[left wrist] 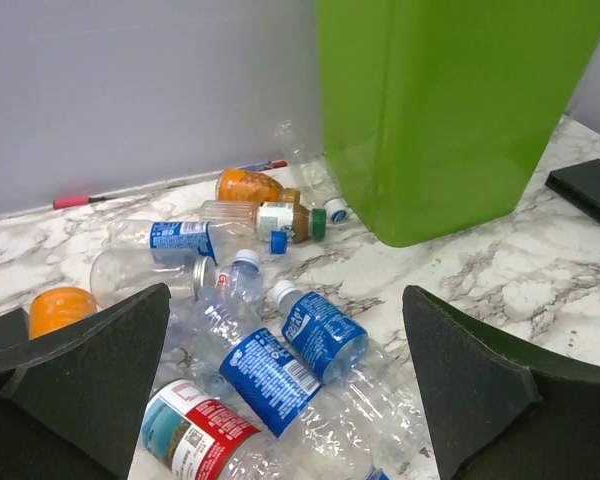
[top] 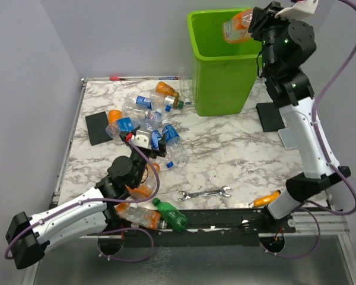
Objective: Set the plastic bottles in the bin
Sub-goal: Pick up the plastic bottle at the center of the board, then place the plastic bottle in the trash bin.
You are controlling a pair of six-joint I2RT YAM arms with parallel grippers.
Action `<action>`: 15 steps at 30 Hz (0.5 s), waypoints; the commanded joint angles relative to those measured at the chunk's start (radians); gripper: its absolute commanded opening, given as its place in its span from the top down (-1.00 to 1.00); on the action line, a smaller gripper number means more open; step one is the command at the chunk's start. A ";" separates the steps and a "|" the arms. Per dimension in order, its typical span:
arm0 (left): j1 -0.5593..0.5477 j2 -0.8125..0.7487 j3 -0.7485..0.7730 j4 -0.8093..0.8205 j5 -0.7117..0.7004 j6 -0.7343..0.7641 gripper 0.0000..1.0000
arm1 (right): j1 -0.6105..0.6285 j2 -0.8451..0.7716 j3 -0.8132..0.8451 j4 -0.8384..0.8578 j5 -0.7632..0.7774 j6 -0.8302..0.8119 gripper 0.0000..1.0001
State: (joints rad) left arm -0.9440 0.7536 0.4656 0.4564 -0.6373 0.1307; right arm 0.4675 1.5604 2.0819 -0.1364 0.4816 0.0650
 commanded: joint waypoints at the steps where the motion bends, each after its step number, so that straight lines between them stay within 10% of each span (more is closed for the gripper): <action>1: 0.000 -0.013 -0.008 0.018 -0.095 0.015 -0.98 | -0.080 0.085 0.100 0.004 -0.074 0.203 0.99; 7: 0.003 -0.023 -0.009 0.055 -0.364 0.064 -0.98 | -0.084 0.165 0.032 0.085 -0.115 0.191 0.99; 15: 0.004 -0.081 -0.052 0.131 -0.374 0.106 -0.98 | -0.150 0.259 0.045 0.018 -0.193 0.289 0.99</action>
State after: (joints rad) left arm -0.9428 0.6792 0.4294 0.5282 -0.9569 0.1986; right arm 0.3607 1.7920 2.1101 -0.1055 0.3634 0.2703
